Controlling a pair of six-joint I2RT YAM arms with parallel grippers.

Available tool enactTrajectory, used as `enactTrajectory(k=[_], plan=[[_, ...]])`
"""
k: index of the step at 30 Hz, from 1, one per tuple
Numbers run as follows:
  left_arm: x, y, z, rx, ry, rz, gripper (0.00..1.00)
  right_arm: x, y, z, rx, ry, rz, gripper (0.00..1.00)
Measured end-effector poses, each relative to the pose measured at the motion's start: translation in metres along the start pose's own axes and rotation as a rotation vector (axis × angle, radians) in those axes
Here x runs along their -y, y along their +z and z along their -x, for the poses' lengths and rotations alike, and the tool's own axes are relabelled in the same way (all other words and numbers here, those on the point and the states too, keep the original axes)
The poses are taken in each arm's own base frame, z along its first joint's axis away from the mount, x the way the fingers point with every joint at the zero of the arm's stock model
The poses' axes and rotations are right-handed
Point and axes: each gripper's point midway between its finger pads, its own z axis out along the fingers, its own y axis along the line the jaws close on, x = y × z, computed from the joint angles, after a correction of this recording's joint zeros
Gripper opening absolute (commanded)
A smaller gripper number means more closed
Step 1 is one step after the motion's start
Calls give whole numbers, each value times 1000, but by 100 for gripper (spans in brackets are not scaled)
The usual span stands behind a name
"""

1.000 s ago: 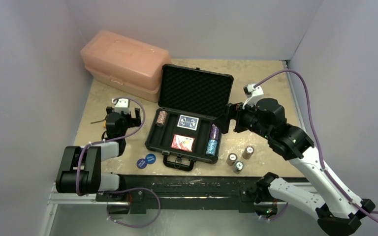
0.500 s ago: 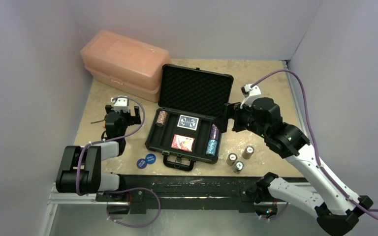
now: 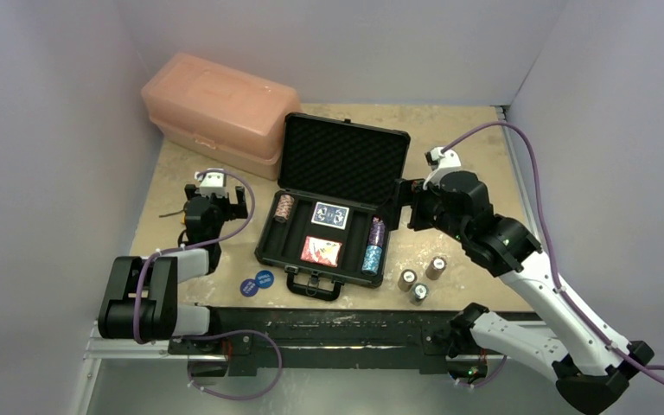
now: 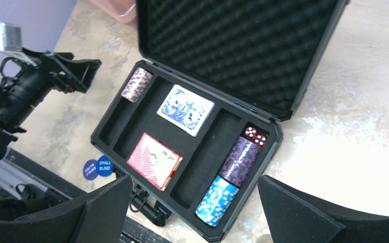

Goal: Pack up texas hold em set

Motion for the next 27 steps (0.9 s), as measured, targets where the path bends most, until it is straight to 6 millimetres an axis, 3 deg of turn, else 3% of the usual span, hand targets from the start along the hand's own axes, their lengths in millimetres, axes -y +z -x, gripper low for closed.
enactTrajectory(k=[11,19,25,27], plan=[[0,0,1,6,0,1,100,38,2,1,41,86,-223,99],[0,0,1,6,0,0,100,61,8,-11,17,131,-357,99],[0,0,1,6,0,0,100,103,13,-23,-30,226,-515,99],[0,0,1,6,0,0,100,124,14,-36,-57,278,-578,99]])
